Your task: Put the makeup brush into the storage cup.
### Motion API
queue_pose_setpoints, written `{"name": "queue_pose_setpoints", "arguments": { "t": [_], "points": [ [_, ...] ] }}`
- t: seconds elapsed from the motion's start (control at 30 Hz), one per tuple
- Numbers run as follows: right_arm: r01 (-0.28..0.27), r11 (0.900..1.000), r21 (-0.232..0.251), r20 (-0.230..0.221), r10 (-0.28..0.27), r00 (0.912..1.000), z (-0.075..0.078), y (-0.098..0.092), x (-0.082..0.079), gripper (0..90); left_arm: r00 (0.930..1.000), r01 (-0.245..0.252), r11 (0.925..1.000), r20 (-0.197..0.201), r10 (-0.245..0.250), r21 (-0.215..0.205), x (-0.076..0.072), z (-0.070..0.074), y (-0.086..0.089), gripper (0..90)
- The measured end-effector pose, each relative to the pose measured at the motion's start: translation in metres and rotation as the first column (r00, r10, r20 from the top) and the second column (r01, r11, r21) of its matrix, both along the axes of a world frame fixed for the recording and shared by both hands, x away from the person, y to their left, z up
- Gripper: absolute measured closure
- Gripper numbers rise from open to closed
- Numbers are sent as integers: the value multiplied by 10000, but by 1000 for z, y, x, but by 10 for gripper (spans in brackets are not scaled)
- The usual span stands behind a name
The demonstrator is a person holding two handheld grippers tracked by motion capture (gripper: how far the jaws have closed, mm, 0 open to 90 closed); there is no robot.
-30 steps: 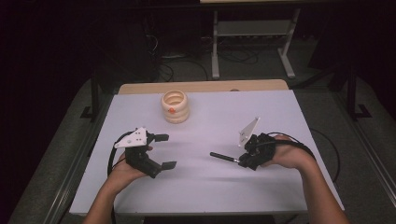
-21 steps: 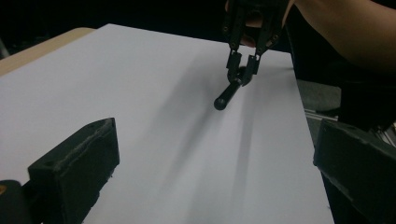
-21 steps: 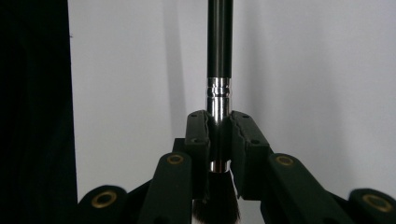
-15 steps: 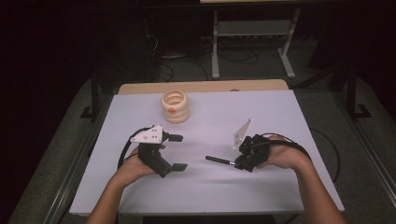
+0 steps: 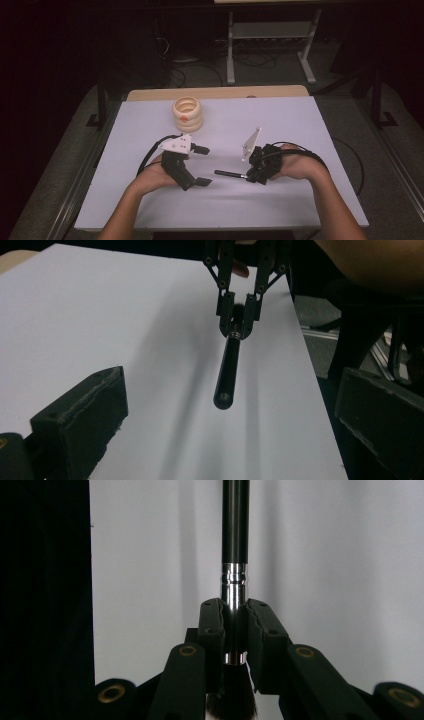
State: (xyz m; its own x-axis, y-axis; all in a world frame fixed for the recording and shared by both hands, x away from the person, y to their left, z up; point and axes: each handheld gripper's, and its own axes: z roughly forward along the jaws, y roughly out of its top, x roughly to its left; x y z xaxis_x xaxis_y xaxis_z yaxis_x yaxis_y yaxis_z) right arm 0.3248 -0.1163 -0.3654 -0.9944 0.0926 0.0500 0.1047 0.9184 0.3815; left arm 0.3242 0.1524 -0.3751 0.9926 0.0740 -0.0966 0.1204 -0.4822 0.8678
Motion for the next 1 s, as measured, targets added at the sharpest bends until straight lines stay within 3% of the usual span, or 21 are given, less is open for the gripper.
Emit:
{"name": "queue_pose_setpoints", "arguments": {
  "t": [0.27,0.5,0.7,0.9,1.0],
  "points": [
    [-115,9996,-244,162,119,9998,7,14,2,769,9995,299,9993,62,-301,226,3,4,-10,3],
    [-341,9979,-548,220,354,9991,1,22,-1,770,9983,577,9964,-54,-575,629,1,-2,-14,93],
    [-598,9964,-601,87,604,9981,-1,29,-4,769,9971,758,9892,-77,-754,1255,0,-9,-18,183],
    [-871,9940,-658,64,877,9961,-2,36,-6,770,9962,869,9766,-184,-849,1970,-3,-17,-24,289],
    [-927,9936,-647,49,932,9956,-3,37,-6,769,9963,864,9737,-158,-850,2108,-4,-21,-26,337]
  ]
}}
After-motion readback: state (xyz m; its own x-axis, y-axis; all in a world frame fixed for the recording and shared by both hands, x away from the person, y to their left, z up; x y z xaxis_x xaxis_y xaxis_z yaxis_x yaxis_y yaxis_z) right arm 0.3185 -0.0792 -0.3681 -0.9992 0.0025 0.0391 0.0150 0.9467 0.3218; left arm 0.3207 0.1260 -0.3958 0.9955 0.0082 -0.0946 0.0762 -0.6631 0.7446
